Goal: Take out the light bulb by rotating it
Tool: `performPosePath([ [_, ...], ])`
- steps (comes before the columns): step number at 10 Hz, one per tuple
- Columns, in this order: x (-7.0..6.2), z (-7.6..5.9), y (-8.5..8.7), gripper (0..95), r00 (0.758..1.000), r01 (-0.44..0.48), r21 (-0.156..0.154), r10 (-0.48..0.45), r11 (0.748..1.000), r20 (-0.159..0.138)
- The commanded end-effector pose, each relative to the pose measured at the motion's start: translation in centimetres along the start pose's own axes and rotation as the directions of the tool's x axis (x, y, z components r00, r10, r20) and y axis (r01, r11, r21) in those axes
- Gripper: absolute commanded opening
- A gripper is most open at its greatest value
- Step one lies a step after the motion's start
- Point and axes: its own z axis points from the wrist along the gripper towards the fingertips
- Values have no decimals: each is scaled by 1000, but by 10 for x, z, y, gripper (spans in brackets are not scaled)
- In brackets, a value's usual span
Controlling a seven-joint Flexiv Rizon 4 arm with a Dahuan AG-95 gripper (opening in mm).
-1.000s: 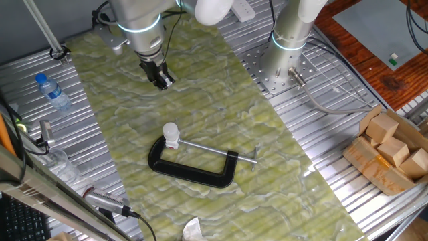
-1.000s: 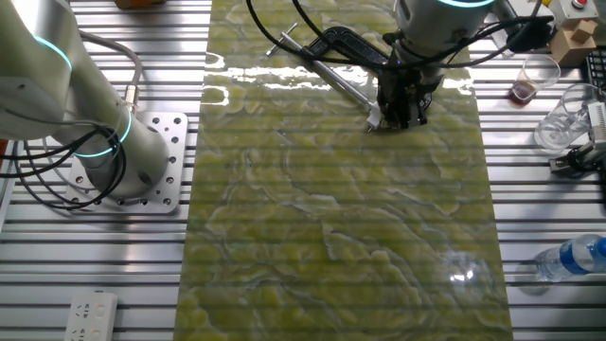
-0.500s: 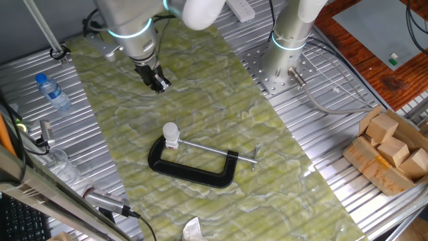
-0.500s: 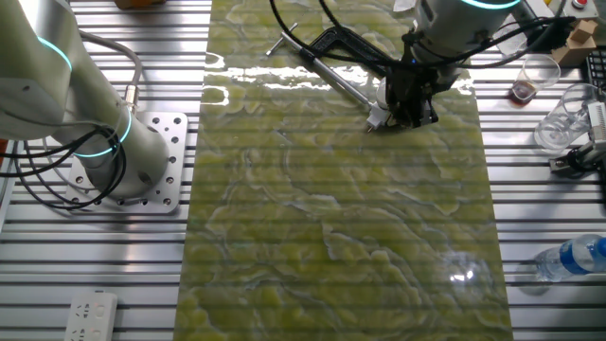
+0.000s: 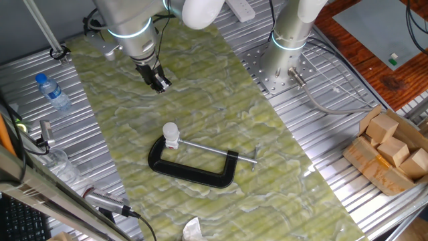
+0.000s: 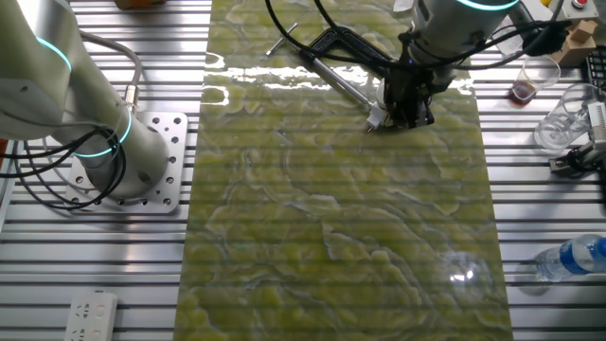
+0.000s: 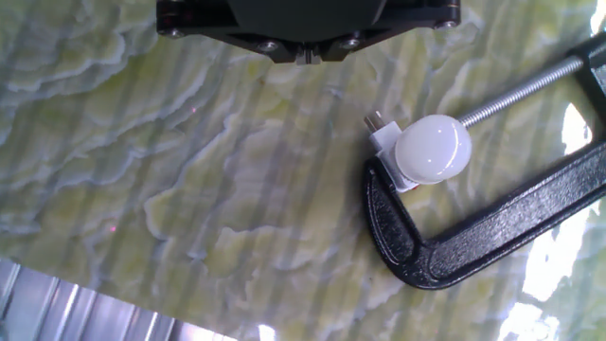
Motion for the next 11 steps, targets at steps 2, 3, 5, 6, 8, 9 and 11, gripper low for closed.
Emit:
performPosePath([
  [2, 0, 0, 0, 0, 990, 133, -46, -131, 990, 48],
  [3, 0, 0, 0, 0, 990, 129, -42, -127, 991, 60],
  [5, 0, 0, 0, 0, 989, 142, -42, -140, 989, 55],
  [6, 0, 0, 0, 0, 987, 154, -43, -152, 987, 52],
  [8, -13, -6, 31, 0, 985, 168, -22, -168, 985, 35],
  [9, -19, -5, 46, 0, 986, 166, -5, -166, 986, 25],
  [11, -31, 3, 74, 190, 981, 191, 5, -191, 982, 23],
])
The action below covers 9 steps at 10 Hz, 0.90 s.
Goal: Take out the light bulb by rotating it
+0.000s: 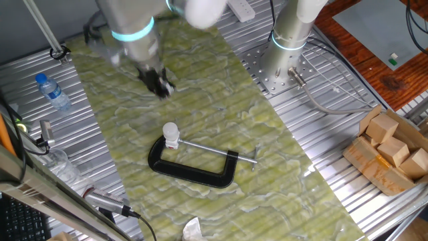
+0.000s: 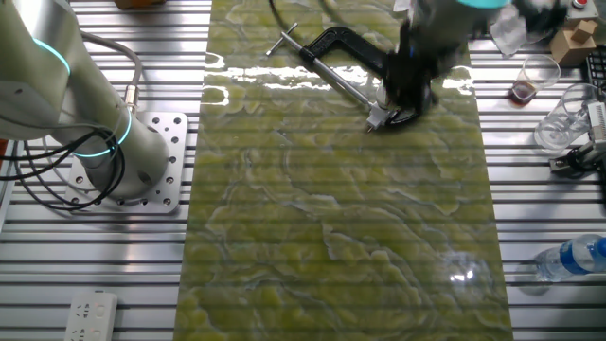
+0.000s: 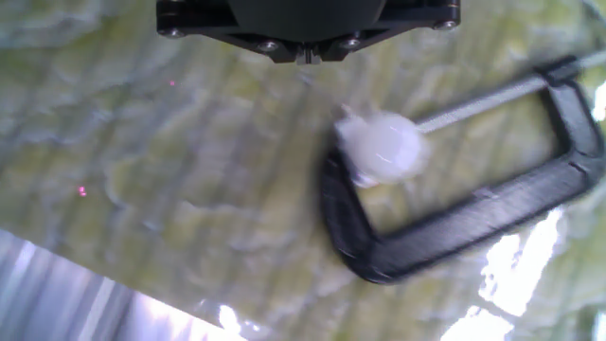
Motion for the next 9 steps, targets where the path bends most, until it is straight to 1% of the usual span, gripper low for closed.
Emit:
performPosePath([
  [1, -12, 7, 19, 190, 999, 38, -2, -38, 999, 11],
  [2, -18, 11, 29, 380, 999, 39, -2, -39, 999, 6],
  [3, -20, 14, 32, 380, 996, 90, 3, -90, 996, -1],
  [4, -20, 16, 32, 380, 992, 123, -3, -123, 992, 7],
  [5, -21, 17, 31, 380, 991, 132, -8, -132, 991, 13],
  [6, -21, 19, 31, 380, 994, 112, -8, -112, 994, 14],
  [8, -23, 26, 28, 380, 1000, 12, -33, -11, 999, 28],
  [9, -23, 28, 28, 380, 1000, -1, -32, 2, 999, 27],
])
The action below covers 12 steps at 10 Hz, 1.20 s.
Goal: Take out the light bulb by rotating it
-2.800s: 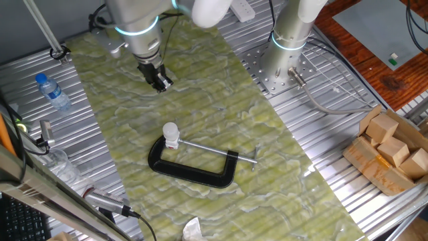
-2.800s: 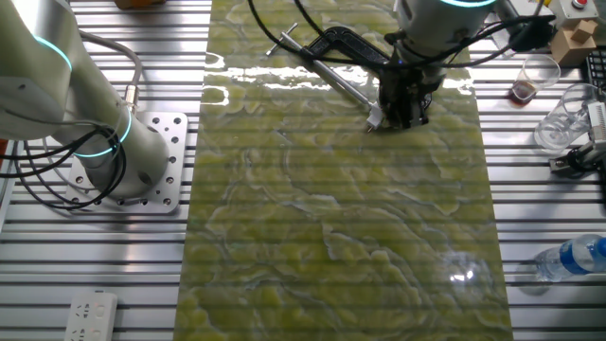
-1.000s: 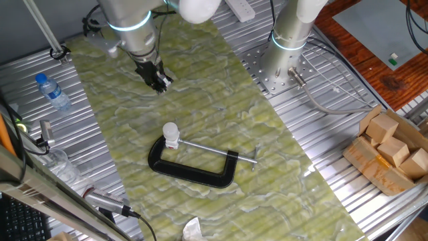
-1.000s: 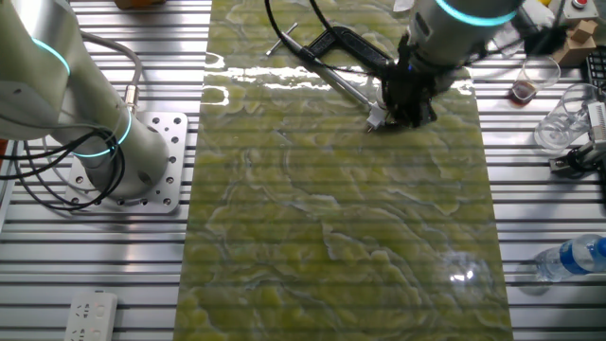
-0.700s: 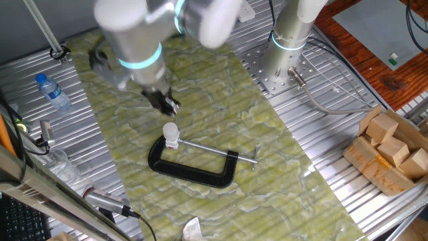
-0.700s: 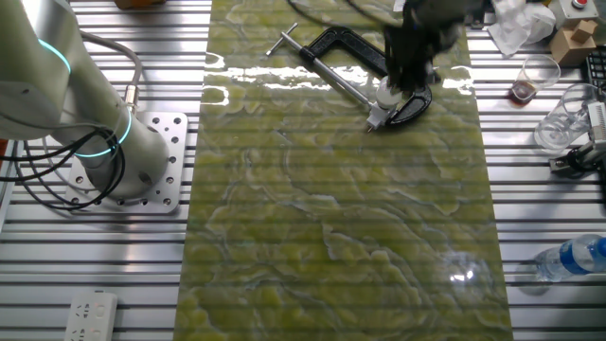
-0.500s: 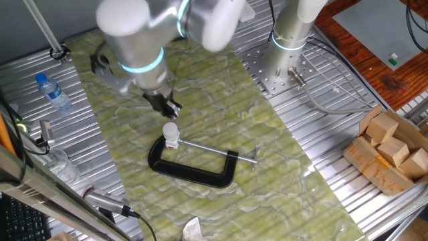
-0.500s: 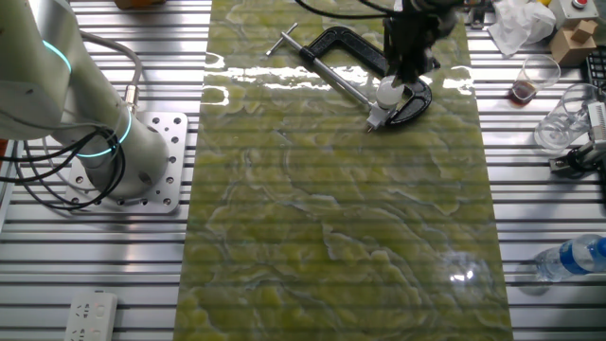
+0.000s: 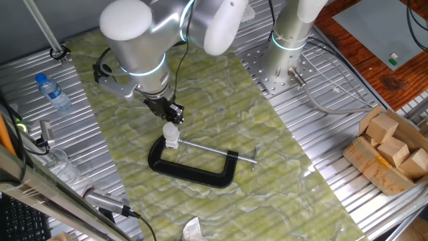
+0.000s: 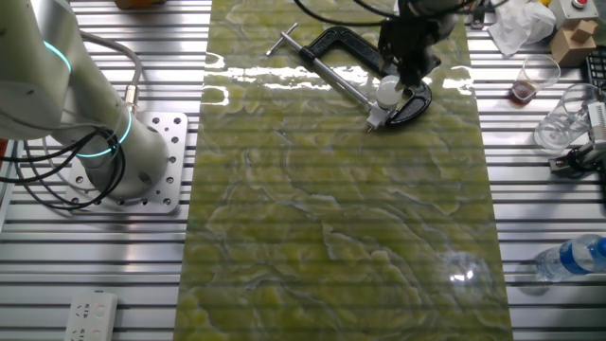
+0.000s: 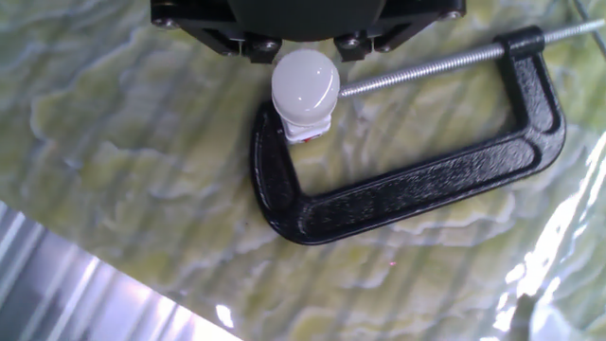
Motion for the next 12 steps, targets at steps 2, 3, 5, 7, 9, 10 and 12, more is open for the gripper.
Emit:
performPosePath([
  [2, 0, 4, -1, 380, 986, -164, -6, 164, 986, 11],
  [3, -1, 6, -1, 380, 982, -190, -4, 190, 982, 11],
  [5, -2, 10, -1, 380, 966, -257, 0, 257, 966, 9],
  [7, -4, 14, 1, 570, 958, -286, -1, 286, 958, 12],
  [9, -6, 17, 4, 570, 954, -300, 4, 300, 954, 13],
  [10, -6, 18, 4, 570, 954, -299, 4, 299, 954, 16],
  [12, -6, 18, 4, 570, 954, -299, 4, 299, 954, 16],
])
